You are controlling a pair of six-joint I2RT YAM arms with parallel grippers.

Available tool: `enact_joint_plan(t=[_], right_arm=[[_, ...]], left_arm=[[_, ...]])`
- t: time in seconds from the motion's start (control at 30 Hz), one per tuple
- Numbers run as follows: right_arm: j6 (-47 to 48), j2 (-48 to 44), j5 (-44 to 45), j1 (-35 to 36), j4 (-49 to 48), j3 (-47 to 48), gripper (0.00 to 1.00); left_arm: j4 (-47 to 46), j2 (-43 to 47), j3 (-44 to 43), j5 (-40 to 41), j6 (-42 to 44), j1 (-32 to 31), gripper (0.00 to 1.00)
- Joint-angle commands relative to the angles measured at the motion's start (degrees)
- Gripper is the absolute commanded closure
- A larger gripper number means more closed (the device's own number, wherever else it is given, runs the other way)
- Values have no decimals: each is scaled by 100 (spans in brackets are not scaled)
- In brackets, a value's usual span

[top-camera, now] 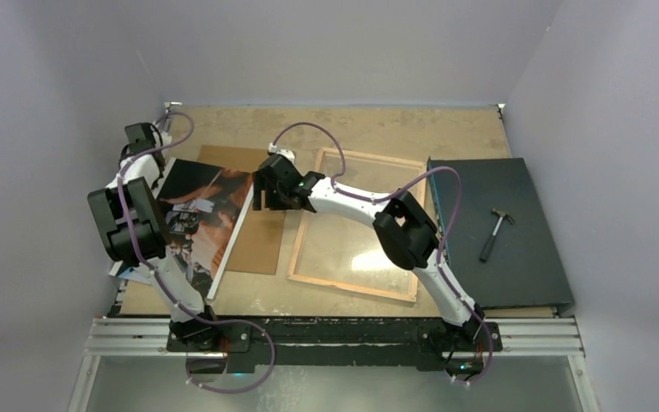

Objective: Put the photo into the frame
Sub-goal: Pick up the photo at the center of the board.

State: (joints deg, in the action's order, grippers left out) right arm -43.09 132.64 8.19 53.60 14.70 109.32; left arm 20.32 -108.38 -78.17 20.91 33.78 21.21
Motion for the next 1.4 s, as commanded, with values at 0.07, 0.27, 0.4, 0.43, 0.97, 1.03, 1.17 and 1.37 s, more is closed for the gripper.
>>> enact_joint_plan(t=[0.07,0.27,0.4,0.43,0.97,1.03,1.17,1.37], right_arm=[[-94,-259,-72,-90,-168,-94,22],[-157,-136,-260,-40,-206,-82,21],[-257,-37,-432,-20,-305,-81,21],[-283,4,-479,-24,-309,-48,21],[-803,487,-1202,-20,-355,107,20],[-828,519,-1263,-20,-361,122,20],[-848,595,-1302,-20,-343,188,21],[-856,541,-1306,-24,-379,63,21]], left_arm=[[-1080,-421,497,590,216,207,72],[-966,-695,626,347,-12,268,77],[-707,-707,678,-4,-158,317,82],[-582,-703,692,-132,-206,321,83],[311,-1,1744,-1539,-625,327,93],[323,144,1786,-1563,-627,322,93],[331,386,1829,-1563,-607,327,93],[235,304,1983,-1474,-548,313,95]])
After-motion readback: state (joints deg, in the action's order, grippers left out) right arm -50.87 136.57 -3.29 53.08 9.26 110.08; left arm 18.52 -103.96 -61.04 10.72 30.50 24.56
